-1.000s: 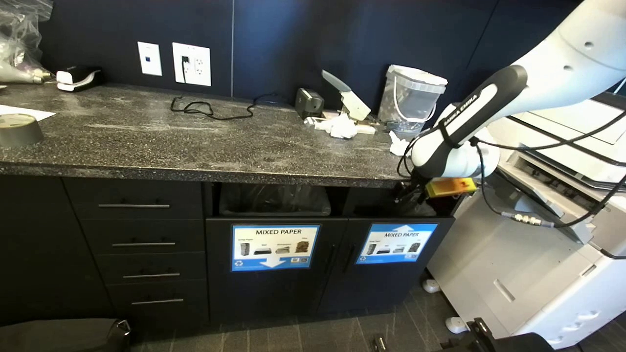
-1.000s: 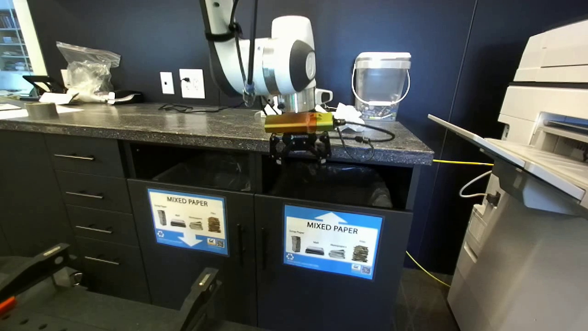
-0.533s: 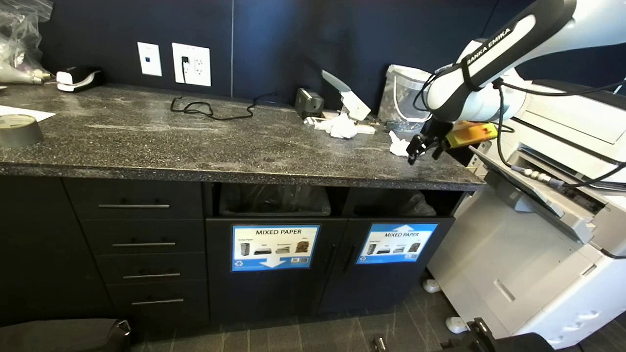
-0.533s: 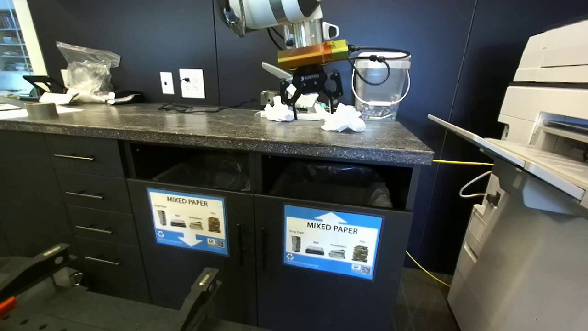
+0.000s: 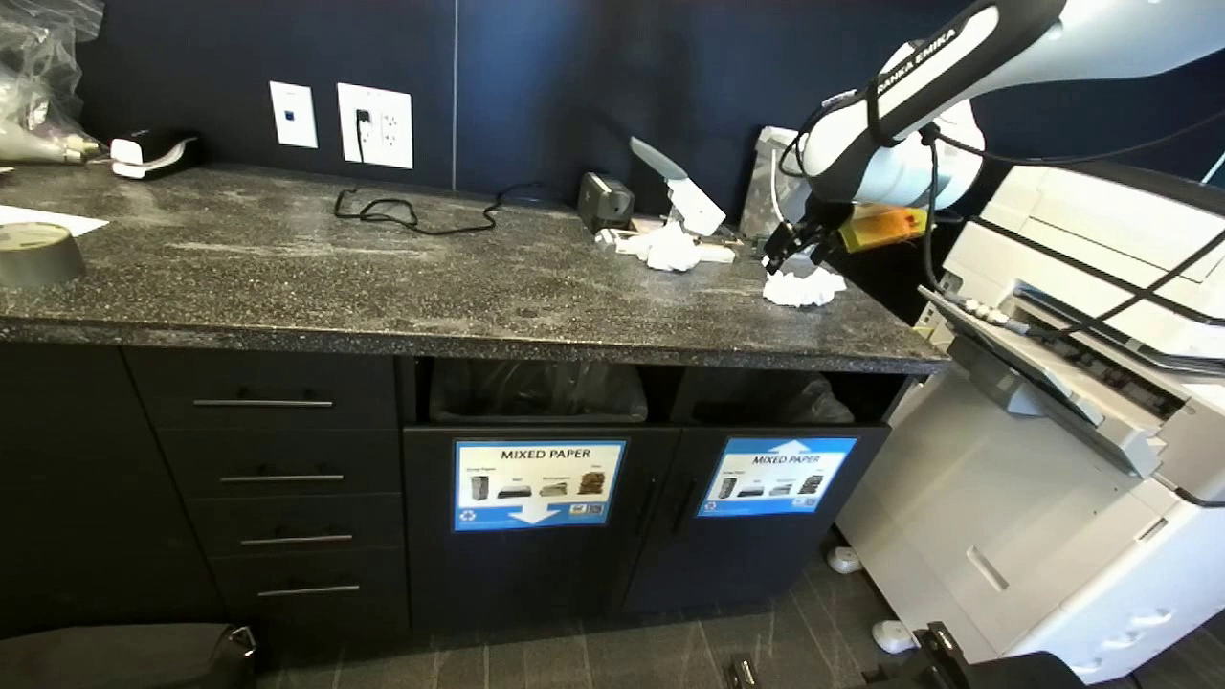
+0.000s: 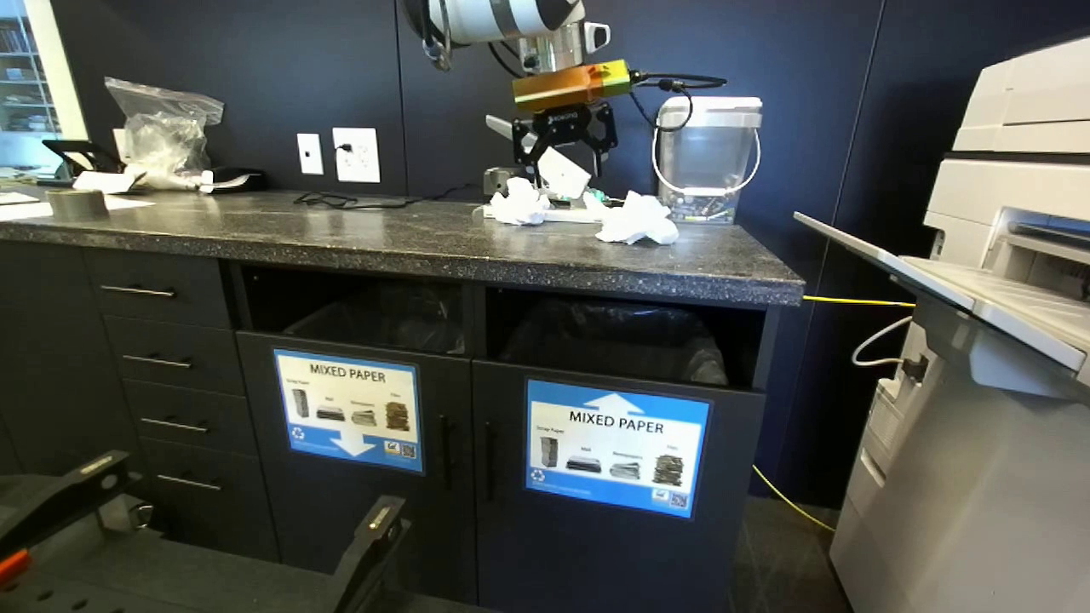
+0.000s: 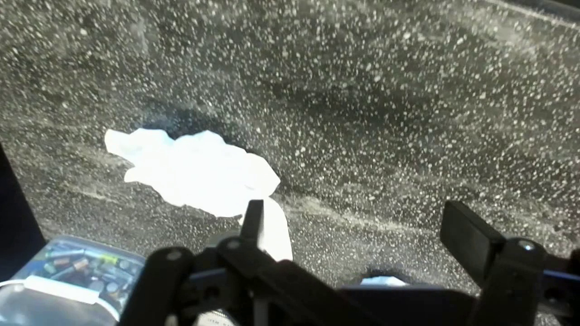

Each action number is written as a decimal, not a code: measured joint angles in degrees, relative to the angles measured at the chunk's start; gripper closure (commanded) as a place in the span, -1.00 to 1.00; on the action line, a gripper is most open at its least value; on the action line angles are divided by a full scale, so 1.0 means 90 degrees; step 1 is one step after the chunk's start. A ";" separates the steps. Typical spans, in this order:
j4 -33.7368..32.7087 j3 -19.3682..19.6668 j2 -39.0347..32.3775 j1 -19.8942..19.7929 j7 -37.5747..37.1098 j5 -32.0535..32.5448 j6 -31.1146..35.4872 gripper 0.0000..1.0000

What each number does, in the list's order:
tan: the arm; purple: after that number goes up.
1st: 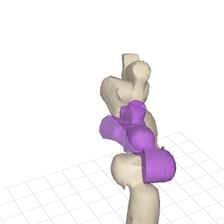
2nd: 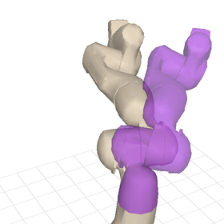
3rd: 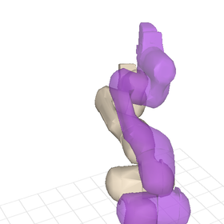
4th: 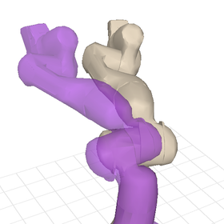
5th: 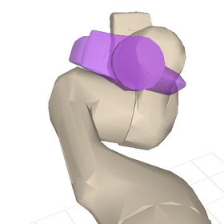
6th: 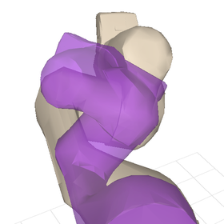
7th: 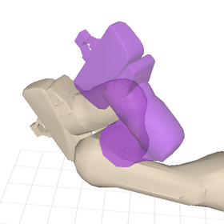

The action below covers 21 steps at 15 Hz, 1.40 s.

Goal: Put the white pieces of paper in the right bin

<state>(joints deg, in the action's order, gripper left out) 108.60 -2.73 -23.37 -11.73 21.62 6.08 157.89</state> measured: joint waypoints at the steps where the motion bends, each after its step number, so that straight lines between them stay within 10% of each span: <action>1: -0.0232 -0.0070 -0.0187 -0.0005 0.0122 -0.0106 0.0019 -1.00; 21: -0.5038 -0.1897 -0.3879 -0.0268 0.1560 -0.0853 -0.0298 -1.00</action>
<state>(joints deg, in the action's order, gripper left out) 63.25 -19.80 -58.28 -14.15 35.66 -1.59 155.21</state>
